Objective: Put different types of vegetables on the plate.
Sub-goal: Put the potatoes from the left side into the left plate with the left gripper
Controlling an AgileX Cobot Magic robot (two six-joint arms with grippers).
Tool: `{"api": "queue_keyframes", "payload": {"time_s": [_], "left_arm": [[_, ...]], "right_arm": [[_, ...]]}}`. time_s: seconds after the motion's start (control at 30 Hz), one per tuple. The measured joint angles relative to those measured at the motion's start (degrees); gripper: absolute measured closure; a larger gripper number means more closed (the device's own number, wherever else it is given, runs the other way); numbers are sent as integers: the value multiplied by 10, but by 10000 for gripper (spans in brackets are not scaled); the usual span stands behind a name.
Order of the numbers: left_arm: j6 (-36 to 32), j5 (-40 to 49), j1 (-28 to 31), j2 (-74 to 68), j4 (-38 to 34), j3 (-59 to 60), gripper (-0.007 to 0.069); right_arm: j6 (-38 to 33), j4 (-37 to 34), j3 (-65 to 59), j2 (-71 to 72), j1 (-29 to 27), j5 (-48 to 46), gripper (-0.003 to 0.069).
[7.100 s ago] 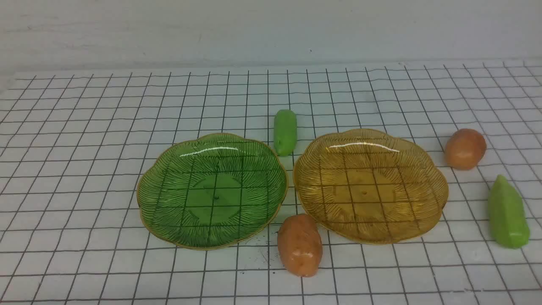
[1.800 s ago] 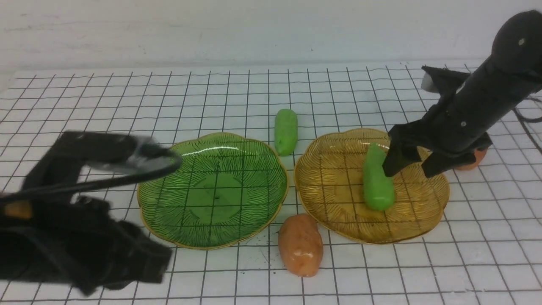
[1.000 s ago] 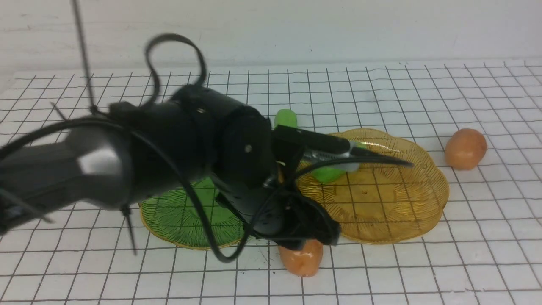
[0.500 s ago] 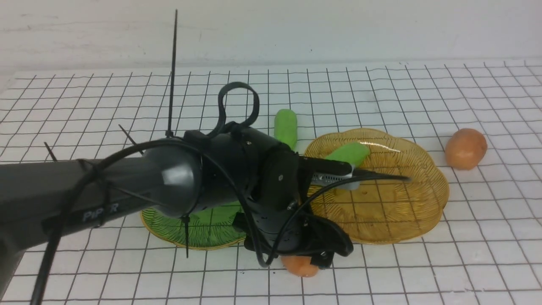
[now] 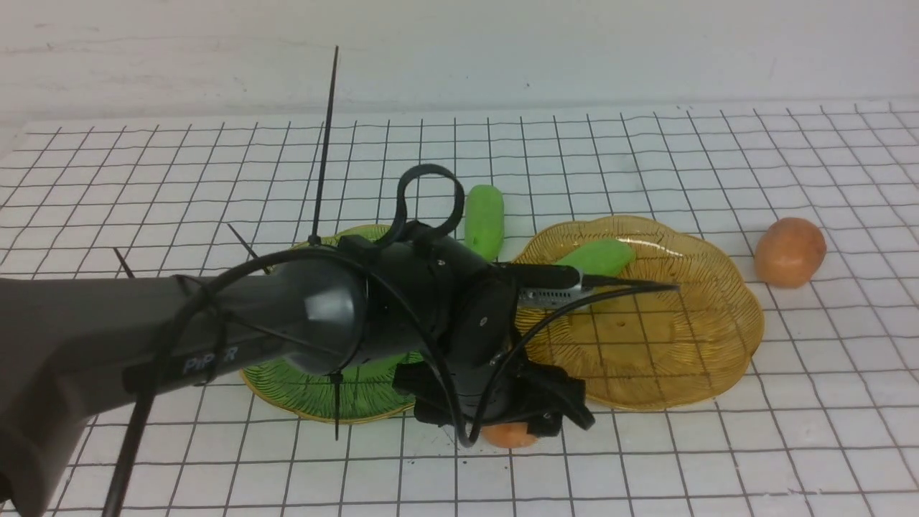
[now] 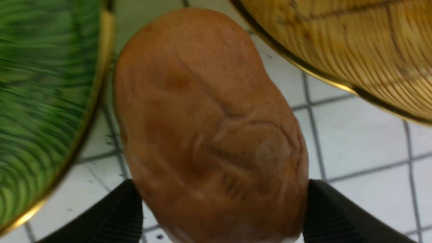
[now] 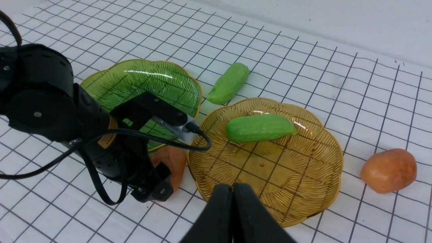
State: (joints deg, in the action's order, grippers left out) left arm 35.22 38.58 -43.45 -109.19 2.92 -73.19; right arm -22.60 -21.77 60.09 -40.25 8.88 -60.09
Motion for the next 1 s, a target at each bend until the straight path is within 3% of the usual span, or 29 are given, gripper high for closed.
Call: {"api": "queue_keyframes", "payload": {"time_s": [0.13,0.5,0.77,1.0], "left_arm": [[16,9,0,0,10,0,167],[11,87,-4,14,-9,-2,167],[-10,130,-60,75,-26,-1,167],[-13,190,-63,146,13,0,167]], "right_arm": [[-2,0,0,0,0,-2,673],[-3,0,0,0,0,-3,673],[-3,10,0,0,0,4,673],[-12,47,0,0,0,46,673]]}}
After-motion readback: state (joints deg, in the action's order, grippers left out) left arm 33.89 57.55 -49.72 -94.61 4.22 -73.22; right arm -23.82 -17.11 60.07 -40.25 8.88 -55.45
